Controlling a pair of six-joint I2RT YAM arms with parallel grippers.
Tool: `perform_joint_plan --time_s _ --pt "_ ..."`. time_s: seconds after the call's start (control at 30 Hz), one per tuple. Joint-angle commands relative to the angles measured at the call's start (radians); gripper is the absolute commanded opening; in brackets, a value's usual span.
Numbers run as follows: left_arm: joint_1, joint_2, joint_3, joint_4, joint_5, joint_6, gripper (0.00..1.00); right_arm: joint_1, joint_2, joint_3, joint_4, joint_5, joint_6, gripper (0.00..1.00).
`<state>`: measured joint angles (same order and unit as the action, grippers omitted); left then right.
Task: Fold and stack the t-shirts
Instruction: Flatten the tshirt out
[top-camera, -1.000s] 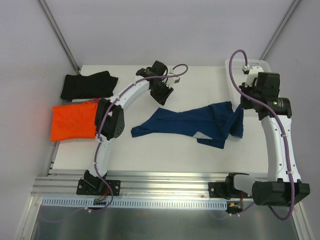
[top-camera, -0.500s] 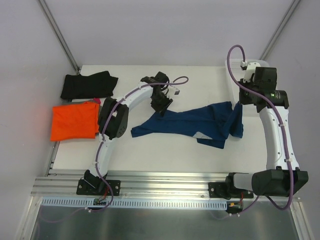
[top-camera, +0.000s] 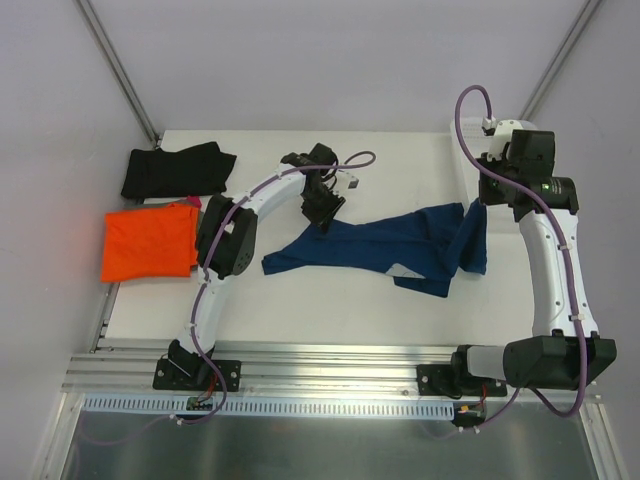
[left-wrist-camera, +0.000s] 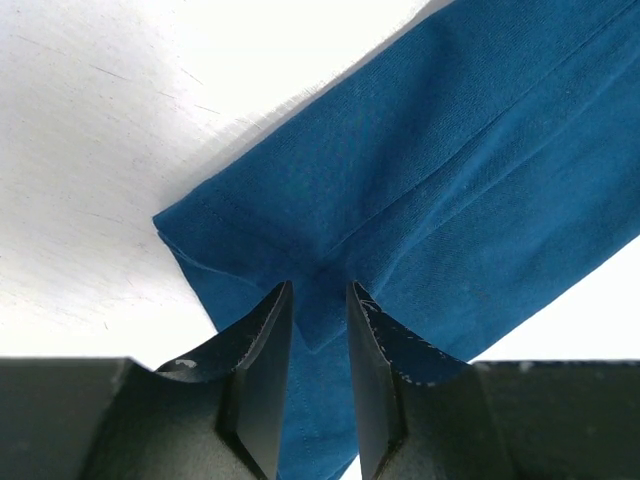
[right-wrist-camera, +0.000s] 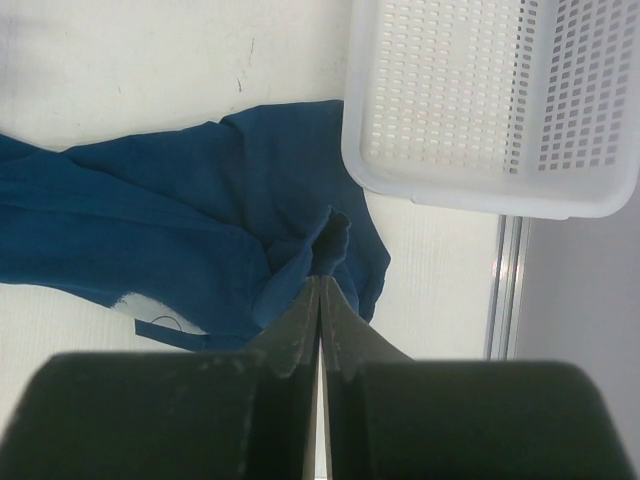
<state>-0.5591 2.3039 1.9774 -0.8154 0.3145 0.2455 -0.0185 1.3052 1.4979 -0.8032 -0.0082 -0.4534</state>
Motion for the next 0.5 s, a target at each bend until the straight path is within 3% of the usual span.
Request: perform_joint_plan --time_s 0.0,0.3,0.4,0.43,0.47 --pt "0.005 0.018 -0.008 -0.005 0.021 -0.011 0.28 -0.008 -0.007 0.028 0.024 -0.001 -0.004 0.01" --pt "0.004 0.034 -0.031 -0.005 0.024 -0.012 0.29 -0.008 -0.007 0.032 0.027 0.001 -0.008 0.01" --pt "0.005 0.032 -0.04 -0.005 0.018 -0.009 0.16 -0.008 -0.003 0.032 0.029 0.001 -0.008 0.01" --pt "0.007 0.032 -0.038 -0.007 0.018 -0.011 0.02 -0.008 -0.003 0.035 0.029 0.001 -0.008 0.0" --pt "0.008 0.029 -0.038 -0.007 0.015 -0.02 0.0 -0.008 -0.001 0.036 0.029 0.001 -0.007 0.01"
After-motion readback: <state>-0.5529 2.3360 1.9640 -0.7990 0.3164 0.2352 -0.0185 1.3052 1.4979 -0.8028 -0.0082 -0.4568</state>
